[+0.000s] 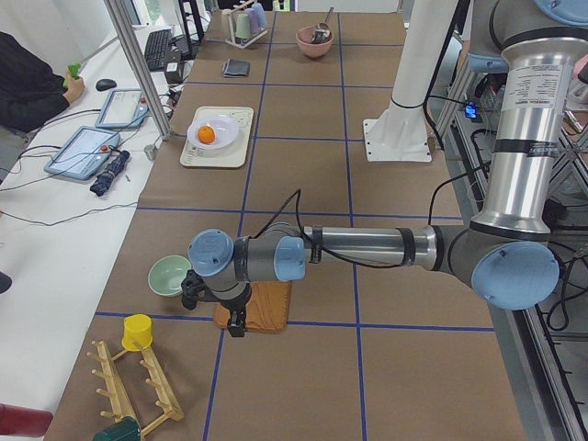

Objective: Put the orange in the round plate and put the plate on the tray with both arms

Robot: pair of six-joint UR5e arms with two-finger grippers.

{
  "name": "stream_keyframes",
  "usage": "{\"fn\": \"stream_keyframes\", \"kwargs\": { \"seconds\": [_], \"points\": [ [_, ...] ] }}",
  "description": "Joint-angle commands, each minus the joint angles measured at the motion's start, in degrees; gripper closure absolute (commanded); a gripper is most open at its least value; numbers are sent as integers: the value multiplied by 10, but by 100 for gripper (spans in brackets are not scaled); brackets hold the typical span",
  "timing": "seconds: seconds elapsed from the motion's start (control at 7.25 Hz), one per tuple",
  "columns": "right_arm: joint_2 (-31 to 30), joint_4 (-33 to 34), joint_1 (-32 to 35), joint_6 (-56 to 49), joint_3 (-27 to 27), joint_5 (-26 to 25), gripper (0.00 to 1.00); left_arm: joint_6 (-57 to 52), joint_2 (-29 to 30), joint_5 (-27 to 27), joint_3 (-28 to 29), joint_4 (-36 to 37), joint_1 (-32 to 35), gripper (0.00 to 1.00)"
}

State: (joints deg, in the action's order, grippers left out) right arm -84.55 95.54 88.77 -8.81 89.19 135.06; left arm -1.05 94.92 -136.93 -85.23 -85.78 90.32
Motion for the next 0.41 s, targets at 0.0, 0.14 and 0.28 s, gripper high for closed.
{"fn": "stream_keyframes", "kwargs": {
  "seconds": [0.0,0.14,0.28],
  "points": [
    [0,0,0,-1,-1,-1,0,0,0,0,1,0,-1,2],
    [0,-1,0,-1,-1,-3,0,0,0,0,1,0,-1,2],
    [0,0,0,-1,-1,-2,0,0,0,0,0,0,-1,2]
  ]
}}
